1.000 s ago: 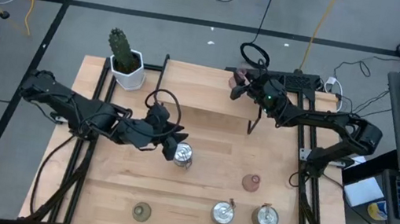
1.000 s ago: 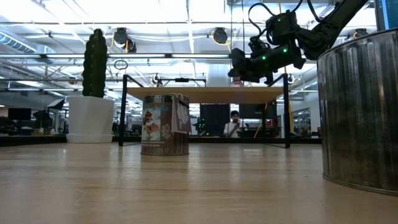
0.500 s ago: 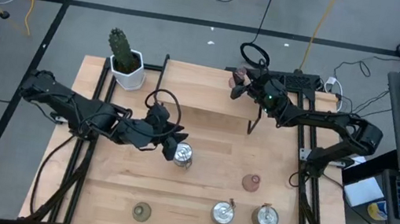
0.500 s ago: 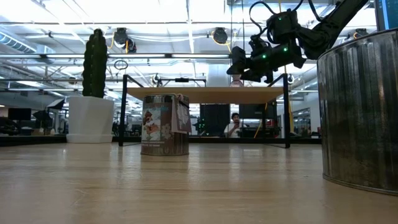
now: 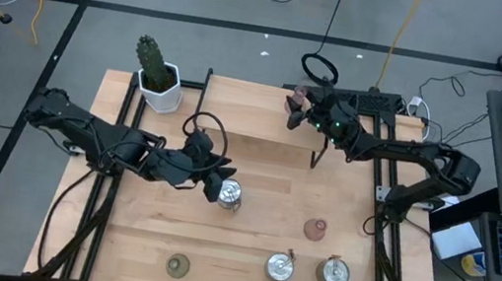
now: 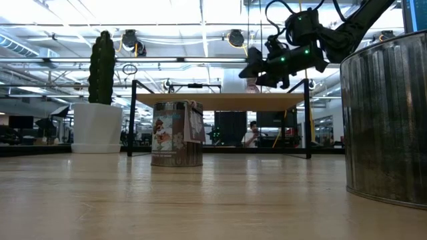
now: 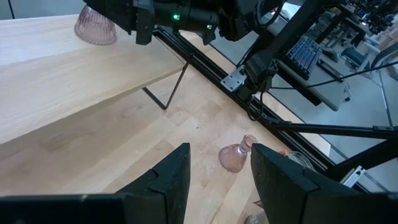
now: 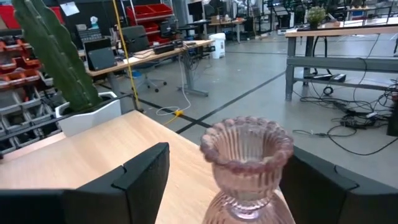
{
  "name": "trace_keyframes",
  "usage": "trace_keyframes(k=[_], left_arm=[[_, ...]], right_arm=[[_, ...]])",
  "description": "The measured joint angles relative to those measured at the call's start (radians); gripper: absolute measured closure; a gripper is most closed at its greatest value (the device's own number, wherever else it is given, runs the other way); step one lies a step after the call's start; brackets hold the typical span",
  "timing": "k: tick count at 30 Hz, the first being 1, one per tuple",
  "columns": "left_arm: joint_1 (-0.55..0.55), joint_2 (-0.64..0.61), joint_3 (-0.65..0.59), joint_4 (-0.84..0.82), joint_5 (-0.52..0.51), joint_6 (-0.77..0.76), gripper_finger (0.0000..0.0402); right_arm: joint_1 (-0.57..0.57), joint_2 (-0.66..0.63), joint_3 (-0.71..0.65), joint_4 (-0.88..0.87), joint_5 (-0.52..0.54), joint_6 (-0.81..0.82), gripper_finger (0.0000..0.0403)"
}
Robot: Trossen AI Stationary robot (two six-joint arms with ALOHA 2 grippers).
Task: Pick & Place candle stick holders
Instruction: Put the left red candle holder on the shelf, then put the red candle holder on the shelf
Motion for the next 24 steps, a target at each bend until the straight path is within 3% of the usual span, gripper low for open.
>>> trace_keyframes(k=[19, 24], left_arm=[[-0.006, 0.0, 0.0, 0.0, 0.021, 0.003, 0.0234], [-0.011, 0.0, 0.0, 0.0, 0.021, 0.003, 0.0233]], right_arm=[[0.017, -0.207, 0.0, -0.016, 0.008, -0.211, 0.0135], [0.079, -0.329, 0.0, -0.141, 0.002, -0.216, 0.0135]])
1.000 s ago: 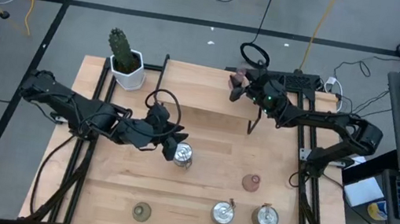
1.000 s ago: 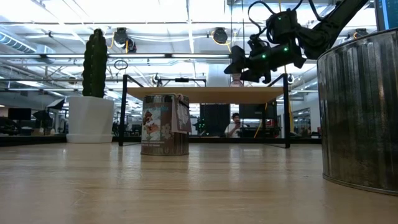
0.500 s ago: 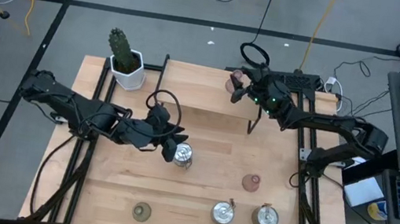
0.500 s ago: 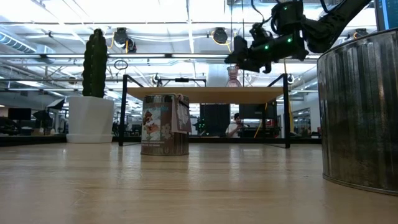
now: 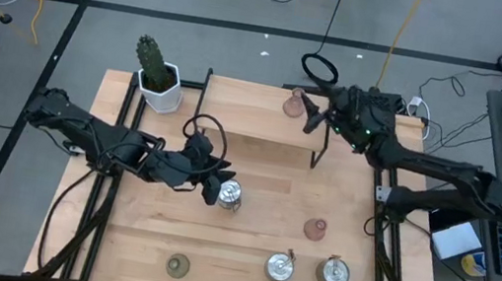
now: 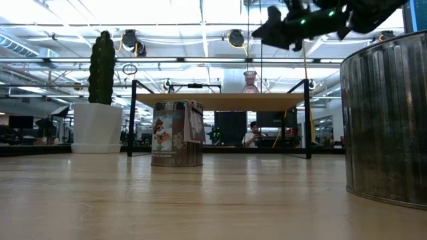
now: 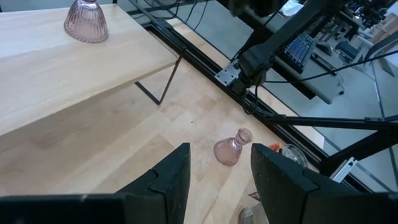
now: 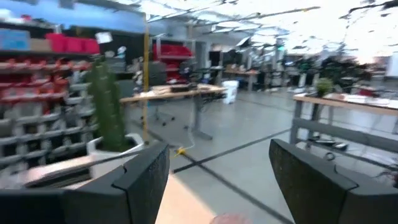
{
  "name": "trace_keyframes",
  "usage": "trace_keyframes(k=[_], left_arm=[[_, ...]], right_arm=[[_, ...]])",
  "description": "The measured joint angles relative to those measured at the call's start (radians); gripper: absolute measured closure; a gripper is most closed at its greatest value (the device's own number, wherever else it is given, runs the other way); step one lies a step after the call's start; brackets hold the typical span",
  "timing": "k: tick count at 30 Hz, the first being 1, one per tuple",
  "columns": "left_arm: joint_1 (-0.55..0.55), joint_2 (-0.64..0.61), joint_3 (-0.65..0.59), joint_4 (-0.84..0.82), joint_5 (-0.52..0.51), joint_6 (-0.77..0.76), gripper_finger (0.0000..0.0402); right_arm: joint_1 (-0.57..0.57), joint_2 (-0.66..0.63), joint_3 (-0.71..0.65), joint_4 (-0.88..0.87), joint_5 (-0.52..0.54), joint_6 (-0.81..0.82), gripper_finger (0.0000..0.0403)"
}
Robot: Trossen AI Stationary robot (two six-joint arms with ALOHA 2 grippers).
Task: Pick & Place candle stick holders
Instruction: Put the red candle holder on the shelf
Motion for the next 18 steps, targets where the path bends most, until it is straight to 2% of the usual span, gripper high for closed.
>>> trace_keyframes(k=[7, 16, 18], left_arm=[[0.0, 0.0, 0.0, 0.0, 0.0, 0.007, 0.0233], [-0.001, 0.0, 0.0, -0.001, 0.0, 0.026, 0.0233], [-0.004, 0.0, 0.0, -0.001, 0.0, 0.042, 0.0233]], right_arm=[[0.177, -0.204, 0.0, -0.396, -0.002, 0.032, 0.0135], [0.413, -0.395, 0.0, -0.774, -0.005, 0.234, 0.0135], [0.455, -0.421, 0.0, -0.837, -0.035, 0.275, 0.0135]])
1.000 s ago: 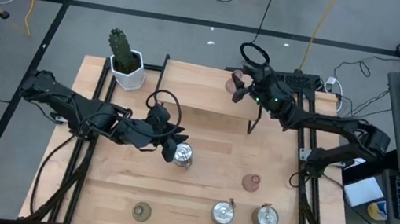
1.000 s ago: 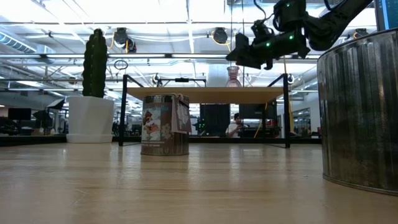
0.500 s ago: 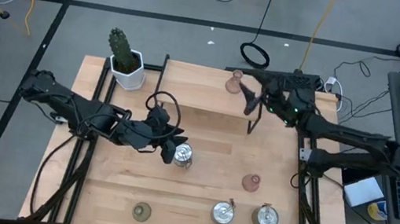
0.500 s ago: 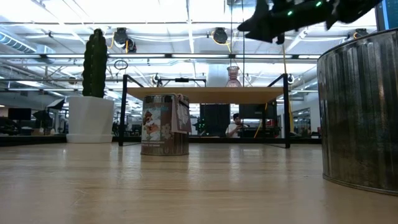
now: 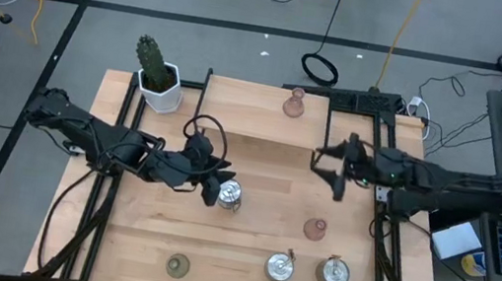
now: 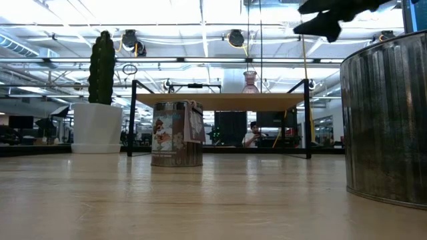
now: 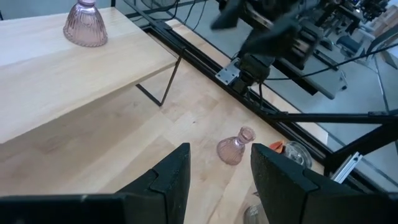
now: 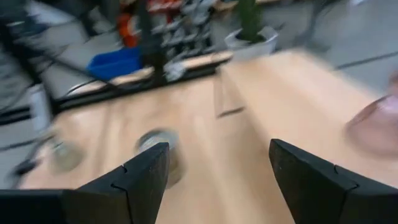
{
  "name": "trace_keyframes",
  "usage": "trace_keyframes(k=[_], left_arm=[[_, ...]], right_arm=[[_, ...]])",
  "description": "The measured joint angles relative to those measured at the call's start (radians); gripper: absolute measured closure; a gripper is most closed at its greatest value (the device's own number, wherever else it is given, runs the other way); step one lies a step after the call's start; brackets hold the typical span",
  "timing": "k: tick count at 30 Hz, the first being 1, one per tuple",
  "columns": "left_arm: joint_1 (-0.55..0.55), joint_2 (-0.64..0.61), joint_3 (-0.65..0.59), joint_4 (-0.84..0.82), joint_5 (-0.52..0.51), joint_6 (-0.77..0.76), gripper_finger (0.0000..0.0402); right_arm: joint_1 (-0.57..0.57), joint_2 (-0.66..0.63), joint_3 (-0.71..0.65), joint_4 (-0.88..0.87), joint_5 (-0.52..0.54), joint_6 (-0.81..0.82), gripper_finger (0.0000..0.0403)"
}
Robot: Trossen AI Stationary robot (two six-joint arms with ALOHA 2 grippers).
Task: Pick & Place candle stick holders
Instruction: Put the red candle holder on the shelf
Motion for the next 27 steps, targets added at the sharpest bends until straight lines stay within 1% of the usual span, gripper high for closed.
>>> trace_keyframes(k=[8, 13, 18, 23, 27], left_arm=[[-0.026, 0.0, 0.0, 0.0, 0.003, 0.095, 0.0233], [-0.04, 0.0, 0.0, 0.0, 0.002, 0.123, 0.0234], [-0.045, 0.0, 0.0, -0.001, 0.002, 0.123, 0.0233], [-0.045, 0.0, 0.0, -0.001, 0.002, 0.123, 0.0233], [-0.045, 0.0, 0.0, -0.001, 0.002, 0.126, 0.0234]], right_arm=[[0.093, -0.026, 0.0, -0.202, -0.228, 0.217, 0.0135], [0.131, -0.022, 0.0, -0.279, -0.33, 0.314, 0.0135], [0.155, -0.008, 0.032, -0.373, -0.386, 0.368, 0.0135], [0.164, 0.021, 0.076, -0.536, -0.412, 0.448, 0.0135], [0.163, 0.063, 0.084, -0.593, -0.436, 0.523, 0.0136]])
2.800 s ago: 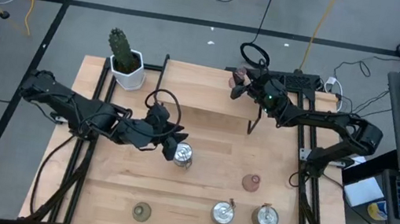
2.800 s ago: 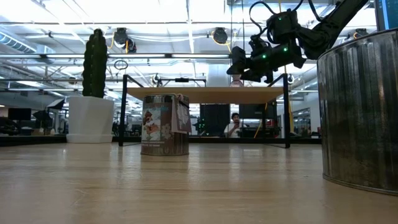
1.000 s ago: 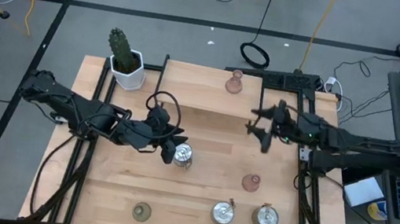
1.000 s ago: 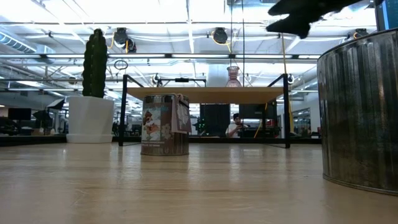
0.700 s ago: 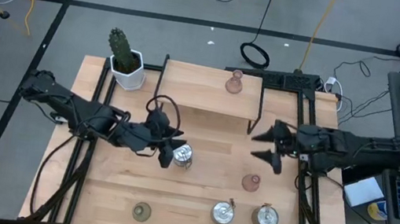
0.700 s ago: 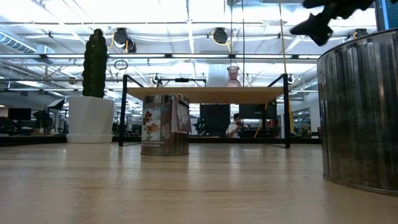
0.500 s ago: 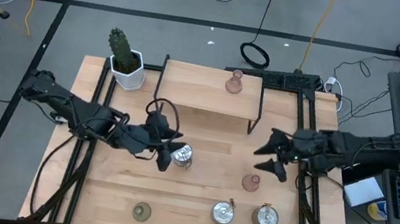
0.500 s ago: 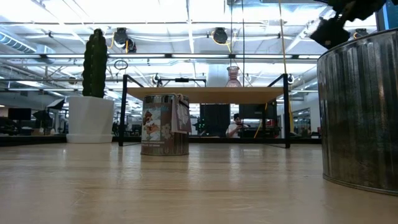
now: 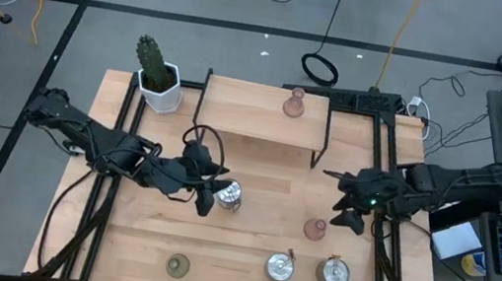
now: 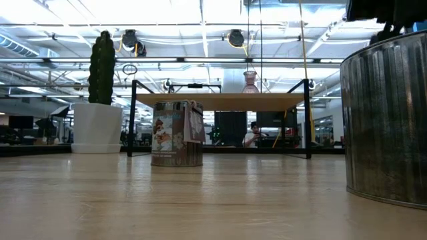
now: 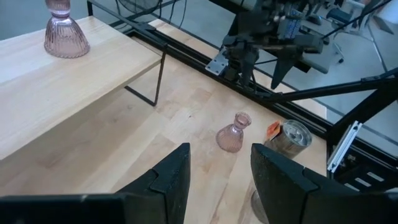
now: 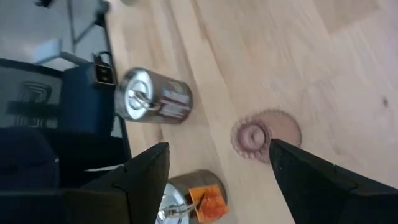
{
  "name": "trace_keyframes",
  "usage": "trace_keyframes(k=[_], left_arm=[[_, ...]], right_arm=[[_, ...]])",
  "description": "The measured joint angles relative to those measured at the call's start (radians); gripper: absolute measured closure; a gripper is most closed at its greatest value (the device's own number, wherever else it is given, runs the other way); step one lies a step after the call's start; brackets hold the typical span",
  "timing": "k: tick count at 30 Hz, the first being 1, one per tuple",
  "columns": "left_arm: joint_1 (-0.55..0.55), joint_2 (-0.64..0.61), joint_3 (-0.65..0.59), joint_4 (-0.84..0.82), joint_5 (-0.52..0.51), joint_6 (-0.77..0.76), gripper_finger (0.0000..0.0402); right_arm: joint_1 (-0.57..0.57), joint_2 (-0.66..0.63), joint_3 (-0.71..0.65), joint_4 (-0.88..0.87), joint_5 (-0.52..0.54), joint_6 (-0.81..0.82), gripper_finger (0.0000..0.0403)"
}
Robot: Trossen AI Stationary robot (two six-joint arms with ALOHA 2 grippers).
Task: Pick & Place candle stick holders
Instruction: Put the red candle holder on the shelf
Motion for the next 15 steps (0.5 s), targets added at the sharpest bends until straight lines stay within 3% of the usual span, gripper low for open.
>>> trace_keyframes(k=[15], left_arm=[[0.0, 0.0, 0.0, 0.001, -0.026, 0.009, 0.0234]], right_arm=[[0.013, 0.225, 0.0, -0.068, 0.002, 0.067, 0.0136]])
